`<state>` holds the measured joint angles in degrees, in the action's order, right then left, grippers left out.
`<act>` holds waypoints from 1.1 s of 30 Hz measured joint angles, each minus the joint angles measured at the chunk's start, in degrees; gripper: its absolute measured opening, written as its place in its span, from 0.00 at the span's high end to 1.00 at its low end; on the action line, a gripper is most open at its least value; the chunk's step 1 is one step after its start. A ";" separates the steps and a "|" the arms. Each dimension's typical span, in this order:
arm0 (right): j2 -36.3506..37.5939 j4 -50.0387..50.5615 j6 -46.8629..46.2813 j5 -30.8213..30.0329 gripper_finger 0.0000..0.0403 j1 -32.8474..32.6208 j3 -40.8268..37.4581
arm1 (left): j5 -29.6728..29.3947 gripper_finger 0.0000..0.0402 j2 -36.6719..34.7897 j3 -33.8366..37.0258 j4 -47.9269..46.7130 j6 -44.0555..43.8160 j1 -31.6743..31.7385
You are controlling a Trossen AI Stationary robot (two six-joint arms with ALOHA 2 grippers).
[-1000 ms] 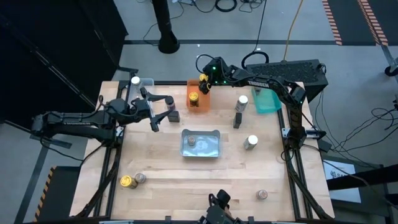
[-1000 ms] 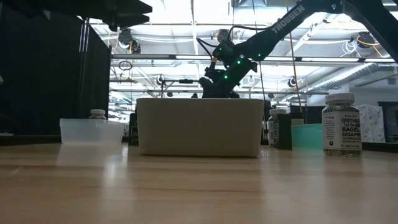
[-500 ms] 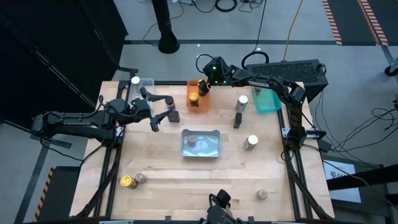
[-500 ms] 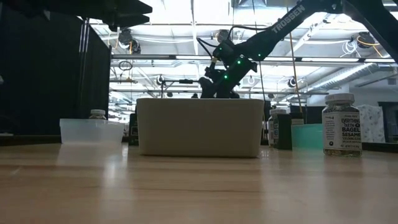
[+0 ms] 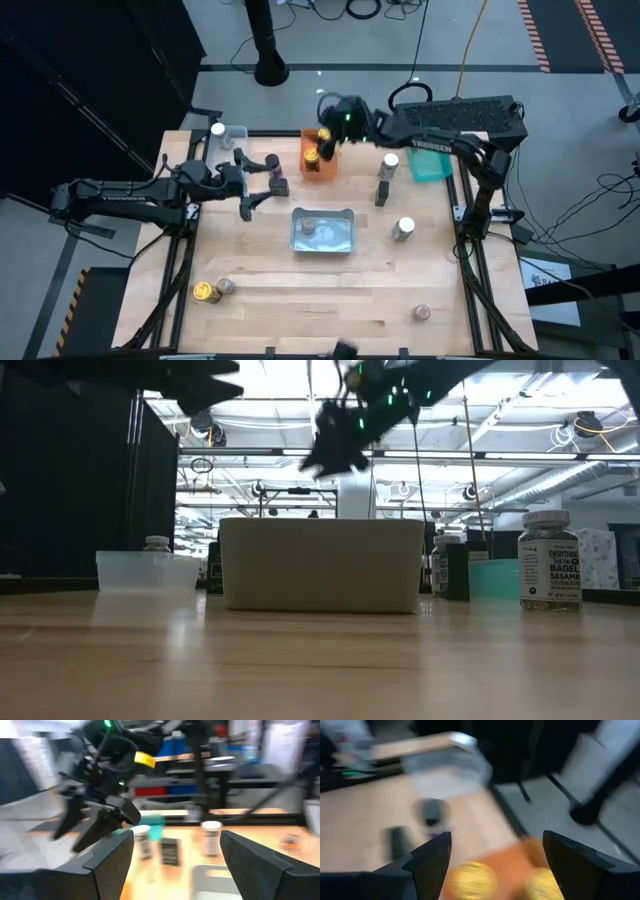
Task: Sort spices by type
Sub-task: Put the right brown seasoning bottle into the gray bin
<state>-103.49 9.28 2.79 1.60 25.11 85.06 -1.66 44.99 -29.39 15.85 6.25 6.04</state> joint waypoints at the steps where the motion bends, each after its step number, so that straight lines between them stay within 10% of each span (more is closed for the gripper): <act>1: 0.93 -0.95 1.00 -0.20 0.27 -2.28 -0.61 | 1.54 0.24 0.00 0.00 0.04 -0.03 -0.82; 14: 9.46 -9.56 3.67 -11.68 0.28 -23.57 -9.47 | -6.74 0.24 -0.02 0.00 -3.51 3.36 -13.00; 33: 12.46 39.05 -29.53 -13.24 0.28 -41.86 -10.13 | -12.54 0.24 -0.02 0.04 -17.26 -22.40 -21.99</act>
<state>-91.03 48.33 -26.74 -11.64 -16.75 74.94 -14.20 44.97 -29.34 -1.41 -16.15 -15.94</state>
